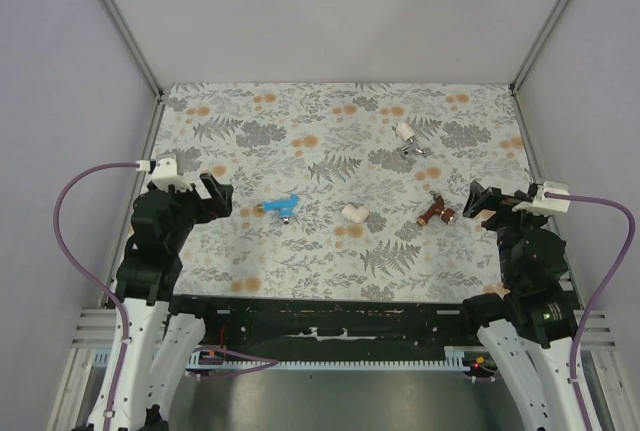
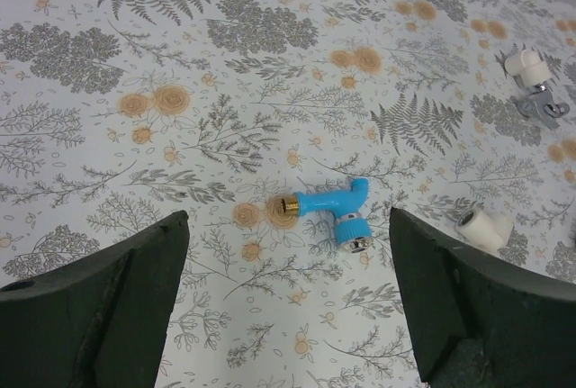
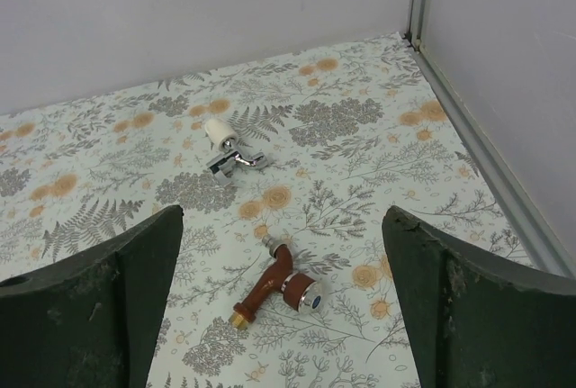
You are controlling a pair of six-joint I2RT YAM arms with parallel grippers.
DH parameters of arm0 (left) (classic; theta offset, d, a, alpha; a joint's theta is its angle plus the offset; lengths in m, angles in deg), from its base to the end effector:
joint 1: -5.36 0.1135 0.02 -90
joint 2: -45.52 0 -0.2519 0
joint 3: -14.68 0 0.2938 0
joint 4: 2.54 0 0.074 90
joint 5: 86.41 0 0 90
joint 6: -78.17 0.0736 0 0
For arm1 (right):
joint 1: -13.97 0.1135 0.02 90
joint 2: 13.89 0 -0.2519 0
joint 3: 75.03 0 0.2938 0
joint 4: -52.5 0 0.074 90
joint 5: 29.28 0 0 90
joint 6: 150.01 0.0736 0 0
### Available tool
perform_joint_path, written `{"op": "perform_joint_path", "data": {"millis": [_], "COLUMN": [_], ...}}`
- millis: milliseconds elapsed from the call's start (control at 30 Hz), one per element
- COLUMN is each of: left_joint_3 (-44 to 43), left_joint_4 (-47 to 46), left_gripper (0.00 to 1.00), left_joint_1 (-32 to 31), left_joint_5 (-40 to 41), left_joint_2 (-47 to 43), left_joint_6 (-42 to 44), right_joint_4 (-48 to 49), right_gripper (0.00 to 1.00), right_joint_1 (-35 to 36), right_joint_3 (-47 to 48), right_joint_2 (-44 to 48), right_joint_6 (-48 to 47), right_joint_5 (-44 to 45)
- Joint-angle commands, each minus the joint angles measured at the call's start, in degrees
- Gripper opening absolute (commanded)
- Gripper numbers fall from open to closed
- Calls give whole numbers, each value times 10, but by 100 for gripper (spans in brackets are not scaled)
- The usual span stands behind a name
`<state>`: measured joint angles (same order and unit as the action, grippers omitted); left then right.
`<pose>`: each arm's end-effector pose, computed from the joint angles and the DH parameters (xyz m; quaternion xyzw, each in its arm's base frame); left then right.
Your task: Install the water faucets
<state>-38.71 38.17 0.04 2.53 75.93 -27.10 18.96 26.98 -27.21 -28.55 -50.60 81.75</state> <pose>0.2128 -0.0212 0.3108 -0.0646 0.8050 -0.1127 0.5788 0.1667 0.0114 0.3370 0.1066 0.7012 0.0077 0.7049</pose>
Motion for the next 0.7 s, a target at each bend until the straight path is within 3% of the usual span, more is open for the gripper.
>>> {"op": "perform_joint_path", "data": {"millis": [0,300,667], "left_joint_3": [-3,-3,5], "left_joint_4": [-13,-3,1], "left_gripper": [96,96,96], "left_joint_1": [2,1,2], "left_joint_5": [-21,-15,4], "left_joint_2": [-10,3,-3], "left_joint_6": [20,17,-11], "right_joint_4": [5,6,-59], "right_gripper": [98,98,98], "right_joint_1": [3,3,3], "right_joint_3": [16,30,106], "right_joint_2": [-4,-62,-242], "right_joint_6": [0,14,156], "right_joint_5": [-1,-105,-60]}}
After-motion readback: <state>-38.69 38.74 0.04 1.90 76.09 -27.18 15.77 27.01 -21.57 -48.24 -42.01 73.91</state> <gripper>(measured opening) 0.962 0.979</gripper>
